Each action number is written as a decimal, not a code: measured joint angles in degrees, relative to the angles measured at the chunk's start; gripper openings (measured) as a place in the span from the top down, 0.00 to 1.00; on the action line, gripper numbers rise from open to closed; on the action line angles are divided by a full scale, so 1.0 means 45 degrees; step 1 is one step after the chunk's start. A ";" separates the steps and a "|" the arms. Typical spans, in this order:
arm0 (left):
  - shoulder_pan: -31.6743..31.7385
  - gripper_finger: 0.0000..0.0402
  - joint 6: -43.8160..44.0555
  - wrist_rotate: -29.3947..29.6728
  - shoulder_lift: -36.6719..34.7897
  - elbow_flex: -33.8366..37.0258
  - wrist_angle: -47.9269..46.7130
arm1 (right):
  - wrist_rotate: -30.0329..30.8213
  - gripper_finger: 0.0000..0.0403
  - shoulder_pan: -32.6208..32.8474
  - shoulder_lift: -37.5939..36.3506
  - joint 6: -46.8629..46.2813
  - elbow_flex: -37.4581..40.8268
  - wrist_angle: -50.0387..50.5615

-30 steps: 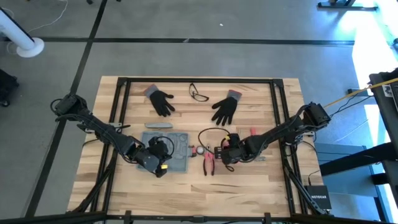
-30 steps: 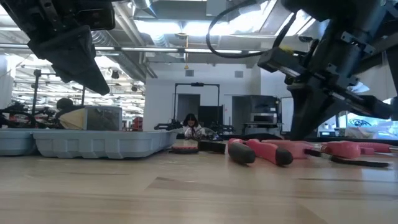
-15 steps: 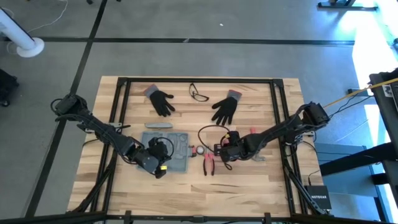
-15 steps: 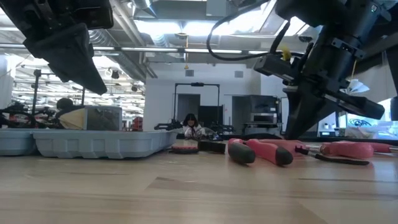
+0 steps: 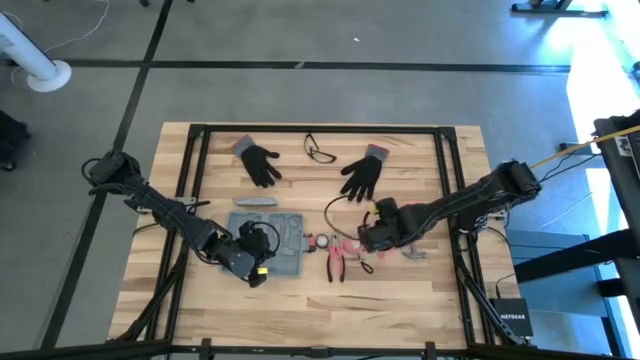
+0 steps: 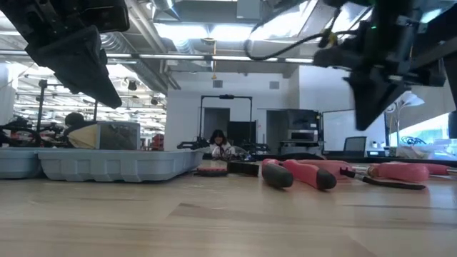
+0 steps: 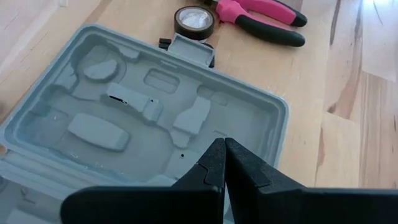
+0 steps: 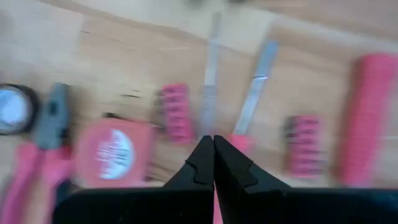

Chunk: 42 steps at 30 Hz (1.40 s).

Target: Prefit tool cases

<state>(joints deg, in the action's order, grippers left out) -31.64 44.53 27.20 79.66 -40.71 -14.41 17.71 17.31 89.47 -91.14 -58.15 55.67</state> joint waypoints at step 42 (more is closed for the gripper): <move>0.0151 1.00 0.0411 0.0026 0.0000 0.0000 -0.0034 | -0.2508 1.00 -0.2605 -0.1078 0.2162 0.4079 -0.7788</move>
<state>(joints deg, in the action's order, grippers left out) -30.96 46.38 27.32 79.66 -40.71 -14.57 6.43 5.59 84.62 -81.41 -39.79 20.62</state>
